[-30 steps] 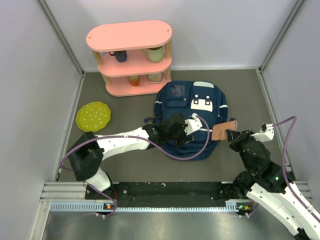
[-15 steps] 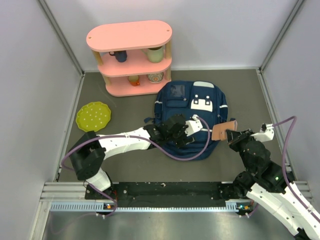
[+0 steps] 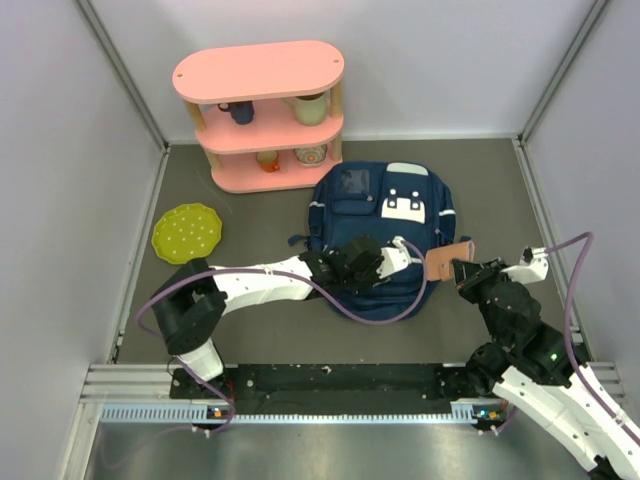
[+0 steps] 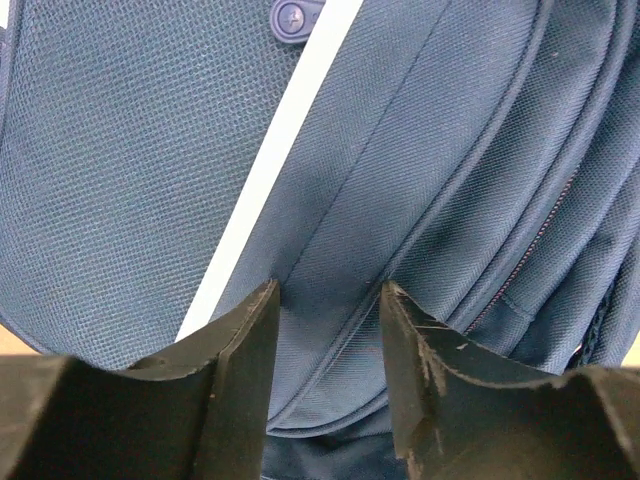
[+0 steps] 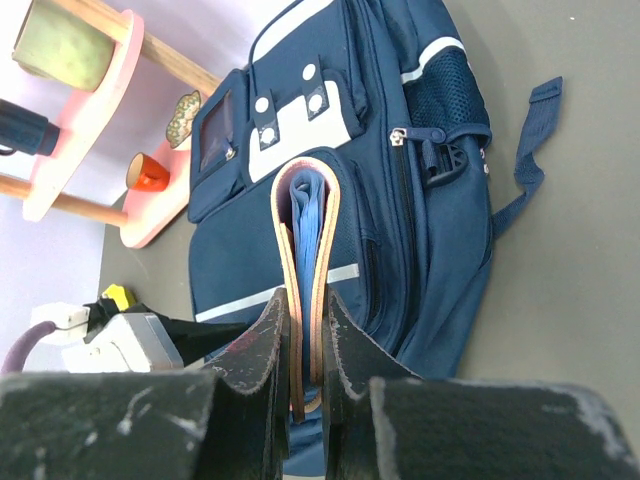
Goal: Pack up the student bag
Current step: Place the personal item in the student bag.
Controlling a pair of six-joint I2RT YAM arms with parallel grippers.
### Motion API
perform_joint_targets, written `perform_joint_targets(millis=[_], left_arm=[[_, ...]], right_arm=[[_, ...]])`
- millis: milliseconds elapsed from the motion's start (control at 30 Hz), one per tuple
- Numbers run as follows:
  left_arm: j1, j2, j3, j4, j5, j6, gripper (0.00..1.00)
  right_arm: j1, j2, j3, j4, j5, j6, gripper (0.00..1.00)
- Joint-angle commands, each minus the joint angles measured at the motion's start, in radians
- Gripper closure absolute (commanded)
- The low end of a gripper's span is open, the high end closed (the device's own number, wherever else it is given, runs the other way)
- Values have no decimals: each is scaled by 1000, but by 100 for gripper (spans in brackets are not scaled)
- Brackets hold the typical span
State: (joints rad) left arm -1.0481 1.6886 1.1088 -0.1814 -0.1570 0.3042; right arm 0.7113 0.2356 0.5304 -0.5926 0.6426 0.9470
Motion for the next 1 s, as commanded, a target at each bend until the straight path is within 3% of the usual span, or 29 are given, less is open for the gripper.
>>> perform_joint_targets(millis=[0, 367, 667, 967], left_arm=[[8, -24, 39, 69, -91, 1, 56], [8, -101, 59, 40, -70, 10, 99], [8, -95, 100, 28, -105, -13, 100], [25, -66, 324, -84, -101, -180, 100]], right_arm=[[2, -15, 6, 28, 9, 4, 97], [4, -38, 6, 11, -7, 4, 97], [2, -90, 13, -33, -30, 29, 100], [4, -151, 16, -84, -171, 88, 100]])
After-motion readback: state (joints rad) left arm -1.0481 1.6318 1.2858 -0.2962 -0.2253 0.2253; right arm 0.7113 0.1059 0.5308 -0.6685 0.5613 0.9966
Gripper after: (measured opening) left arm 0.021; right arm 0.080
